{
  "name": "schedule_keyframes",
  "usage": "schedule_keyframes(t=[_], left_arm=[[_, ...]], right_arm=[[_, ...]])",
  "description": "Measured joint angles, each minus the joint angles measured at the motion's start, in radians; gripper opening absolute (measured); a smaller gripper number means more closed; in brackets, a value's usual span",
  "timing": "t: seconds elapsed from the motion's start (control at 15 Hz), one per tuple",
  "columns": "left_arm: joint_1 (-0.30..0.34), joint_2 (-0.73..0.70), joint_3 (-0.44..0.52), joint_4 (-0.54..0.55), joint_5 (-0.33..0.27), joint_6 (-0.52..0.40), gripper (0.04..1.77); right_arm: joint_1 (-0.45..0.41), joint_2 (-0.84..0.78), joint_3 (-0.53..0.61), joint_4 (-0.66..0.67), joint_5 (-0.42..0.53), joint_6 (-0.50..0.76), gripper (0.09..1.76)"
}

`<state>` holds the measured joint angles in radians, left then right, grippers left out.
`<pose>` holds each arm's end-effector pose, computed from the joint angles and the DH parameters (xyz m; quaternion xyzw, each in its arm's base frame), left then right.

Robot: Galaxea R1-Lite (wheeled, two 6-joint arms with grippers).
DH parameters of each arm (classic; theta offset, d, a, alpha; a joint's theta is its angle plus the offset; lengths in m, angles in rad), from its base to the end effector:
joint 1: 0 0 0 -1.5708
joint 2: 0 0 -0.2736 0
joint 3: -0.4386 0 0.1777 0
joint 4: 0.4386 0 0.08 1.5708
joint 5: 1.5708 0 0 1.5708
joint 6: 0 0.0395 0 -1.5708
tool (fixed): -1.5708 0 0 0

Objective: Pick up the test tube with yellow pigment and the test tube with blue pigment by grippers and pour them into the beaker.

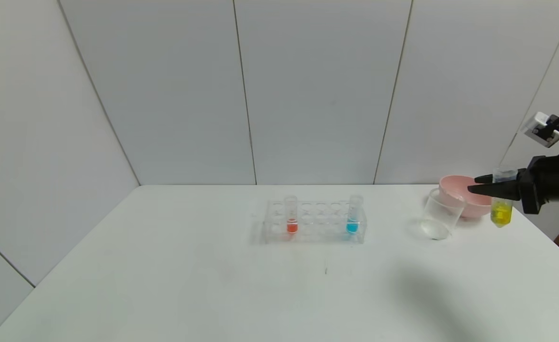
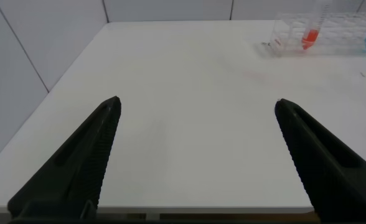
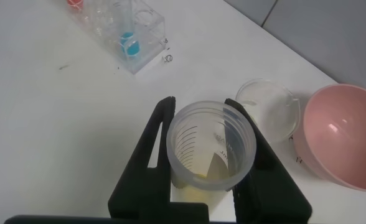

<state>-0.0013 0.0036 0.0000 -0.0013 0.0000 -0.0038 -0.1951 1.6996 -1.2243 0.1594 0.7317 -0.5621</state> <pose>0.0071 0.0000 0.0756 -0.0019 0.0012 -0.0006 1.0000 0.3002 -0.0324 0.2000 -0.1201 0.1983 0.3194 0.9188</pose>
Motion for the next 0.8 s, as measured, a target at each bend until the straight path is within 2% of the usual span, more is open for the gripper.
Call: schedule_keyframes(t=[0.2,0.33,0.53,0.8], left_arm=[[0.0,0.0,0.0,0.0,0.0,0.0,1.76],[0.0,0.0,0.0,0.0,0.0,0.0,1.76],[0.0,0.0,0.0,0.0,0.0,0.0,1.76],[0.0,0.0,0.0,0.0,0.0,0.0,1.76]], right_arm=[[-0.018,0.073,-0.112,0.091,-0.035,-0.14,0.6],[-0.024,0.114,-0.155,0.105,-0.069,-0.224,0.6],[-0.019,0.173,-0.227,0.125,-0.169,-0.272,0.6],[-0.014,0.248,-0.42,0.317,-0.264,-0.311,0.6]])
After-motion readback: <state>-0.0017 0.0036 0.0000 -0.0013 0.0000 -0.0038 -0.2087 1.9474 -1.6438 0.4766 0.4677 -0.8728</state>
